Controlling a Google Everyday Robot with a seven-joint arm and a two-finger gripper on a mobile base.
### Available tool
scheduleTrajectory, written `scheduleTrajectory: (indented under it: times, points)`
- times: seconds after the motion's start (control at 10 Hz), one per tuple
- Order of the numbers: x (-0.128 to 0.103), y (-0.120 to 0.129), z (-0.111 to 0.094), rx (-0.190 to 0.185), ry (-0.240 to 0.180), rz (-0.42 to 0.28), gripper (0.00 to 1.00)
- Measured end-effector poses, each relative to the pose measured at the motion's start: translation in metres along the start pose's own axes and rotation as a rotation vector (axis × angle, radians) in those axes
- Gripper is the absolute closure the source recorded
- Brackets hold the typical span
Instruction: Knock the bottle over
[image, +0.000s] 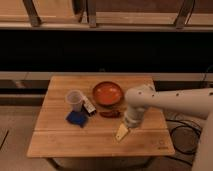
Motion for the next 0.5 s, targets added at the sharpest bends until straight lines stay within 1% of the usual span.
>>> scheduleTrajectory:
  times: [0.1, 0.2, 0.4, 0.5]
  points:
    - [0.001, 0.020, -0.002, -0.007, -0.012, -0.013, 0.20]
    - [0.000, 0.036, -0.005, -0.017, -0.032, -0.016, 0.20]
    - [-0.006, 0.062, -0.014, -0.037, -0.075, 0.000, 0.20]
    - [-0.007, 0.074, -0.018, -0.046, -0.109, 0.012, 0.20]
